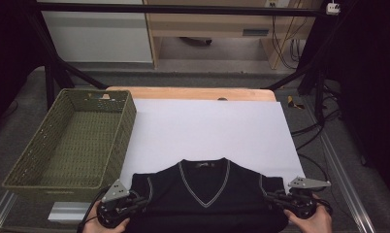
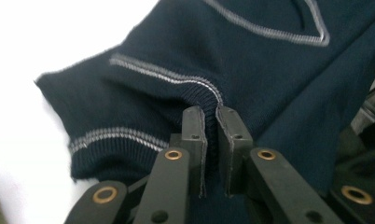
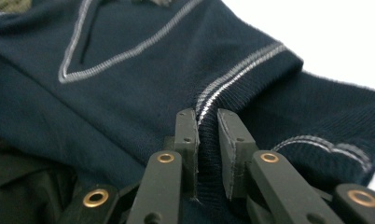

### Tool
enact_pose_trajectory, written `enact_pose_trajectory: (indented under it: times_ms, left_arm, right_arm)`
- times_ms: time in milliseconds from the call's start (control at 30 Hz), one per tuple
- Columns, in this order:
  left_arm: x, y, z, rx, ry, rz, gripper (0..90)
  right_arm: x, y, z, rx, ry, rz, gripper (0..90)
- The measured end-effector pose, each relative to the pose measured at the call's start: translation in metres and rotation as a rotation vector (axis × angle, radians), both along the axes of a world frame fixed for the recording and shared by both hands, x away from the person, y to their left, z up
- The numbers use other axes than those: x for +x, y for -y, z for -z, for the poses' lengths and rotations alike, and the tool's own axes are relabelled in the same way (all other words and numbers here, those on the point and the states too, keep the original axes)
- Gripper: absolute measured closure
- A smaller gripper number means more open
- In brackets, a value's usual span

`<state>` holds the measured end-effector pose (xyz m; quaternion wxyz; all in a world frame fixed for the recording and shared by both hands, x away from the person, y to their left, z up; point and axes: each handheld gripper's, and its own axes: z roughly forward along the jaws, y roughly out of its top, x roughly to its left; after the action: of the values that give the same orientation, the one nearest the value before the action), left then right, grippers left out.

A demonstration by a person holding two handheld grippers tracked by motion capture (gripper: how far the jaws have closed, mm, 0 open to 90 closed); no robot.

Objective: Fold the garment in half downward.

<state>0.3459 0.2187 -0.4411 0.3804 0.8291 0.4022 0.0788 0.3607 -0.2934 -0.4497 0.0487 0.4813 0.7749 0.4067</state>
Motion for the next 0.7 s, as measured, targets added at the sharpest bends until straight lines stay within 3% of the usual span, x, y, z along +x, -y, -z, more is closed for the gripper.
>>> enact_pose_trajectory:
  times_ms: [167, 300, 367, 400, 467, 567, 700]
  left_arm:
    - [-0.003, 0.005, 0.010, 0.041, -0.025, 0.000, 81.1]
    - [0.002, 0.003, 0.008, 0.018, -0.019, -0.011, 74.7]
    - [0.006, 0.002, 0.003, -0.002, 0.010, -0.032, 65.8]
    - [0.009, 0.002, 0.001, -0.005, 0.024, -0.034, 59.9]
    - [0.018, 0.003, -0.005, -0.026, 0.081, -0.044, 48.8]
    - [0.033, 0.005, -0.013, -0.037, 0.145, -0.055, 39.3]
    - [0.053, 0.011, -0.016, -0.054, 0.163, -0.058, 21.8]
  right_arm:
    - [-0.002, 0.000, 0.005, -0.023, -0.044, -0.003, 79.3]
    - [0.000, -0.004, 0.006, -0.051, -0.063, -0.029, 73.9]
    - [0.001, -0.004, 0.005, -0.038, -0.026, -0.038, 63.8]
    - [0.001, -0.003, 0.004, -0.026, 0.025, -0.035, 54.5]
    - [0.004, -0.002, 0.001, -0.010, 0.094, -0.030, 47.3]
    - [0.013, -0.001, -0.004, 0.006, 0.140, -0.014, 37.7]
    - [0.031, 0.000, -0.009, 0.008, 0.180, 0.007, 33.3]
